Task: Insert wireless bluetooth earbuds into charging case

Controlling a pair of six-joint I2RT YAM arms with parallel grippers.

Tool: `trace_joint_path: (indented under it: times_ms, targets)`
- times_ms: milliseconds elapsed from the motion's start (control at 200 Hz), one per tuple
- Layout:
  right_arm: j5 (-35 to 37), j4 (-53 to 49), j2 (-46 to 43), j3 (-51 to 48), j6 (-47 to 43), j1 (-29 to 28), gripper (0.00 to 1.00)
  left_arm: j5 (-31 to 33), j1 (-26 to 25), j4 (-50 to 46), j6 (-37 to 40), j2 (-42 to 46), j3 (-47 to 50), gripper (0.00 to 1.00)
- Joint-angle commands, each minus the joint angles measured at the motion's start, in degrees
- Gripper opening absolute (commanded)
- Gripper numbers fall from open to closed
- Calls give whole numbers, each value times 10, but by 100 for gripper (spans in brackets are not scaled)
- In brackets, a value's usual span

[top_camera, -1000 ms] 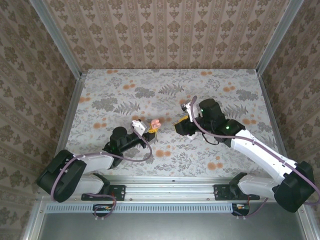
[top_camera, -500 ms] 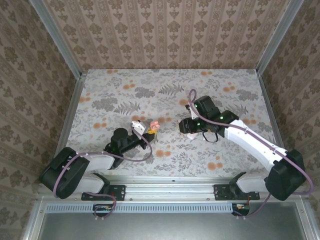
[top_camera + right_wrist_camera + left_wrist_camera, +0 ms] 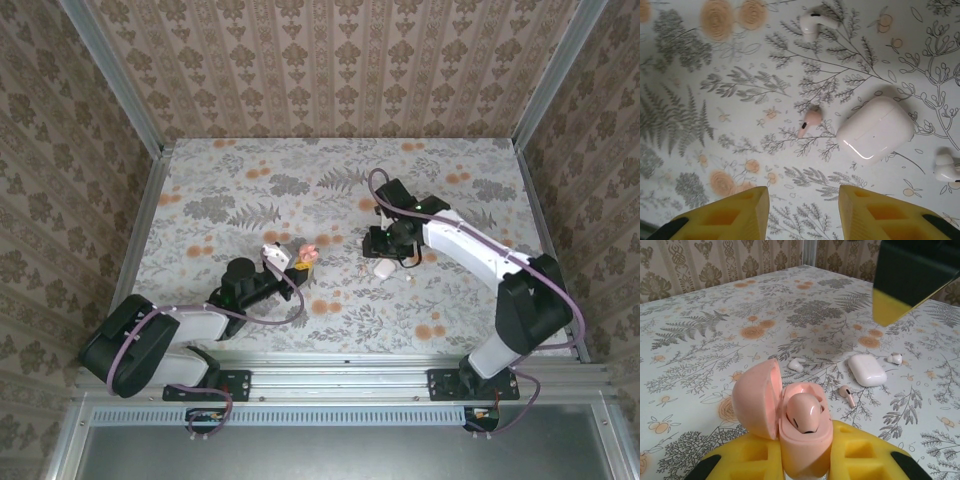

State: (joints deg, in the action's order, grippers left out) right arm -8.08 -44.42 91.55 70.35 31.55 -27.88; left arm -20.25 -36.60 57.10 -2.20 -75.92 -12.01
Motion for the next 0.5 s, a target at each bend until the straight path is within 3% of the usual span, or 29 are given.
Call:
trace_joint_path:
  times_ms: [0,495]
  targets:
    - [23,-37,25,26,37,5,42,-25,4,31,-12,-3,3,11]
    - [-22,-46,141,89,72,5,41,-5,4,-8,7,31,8,11]
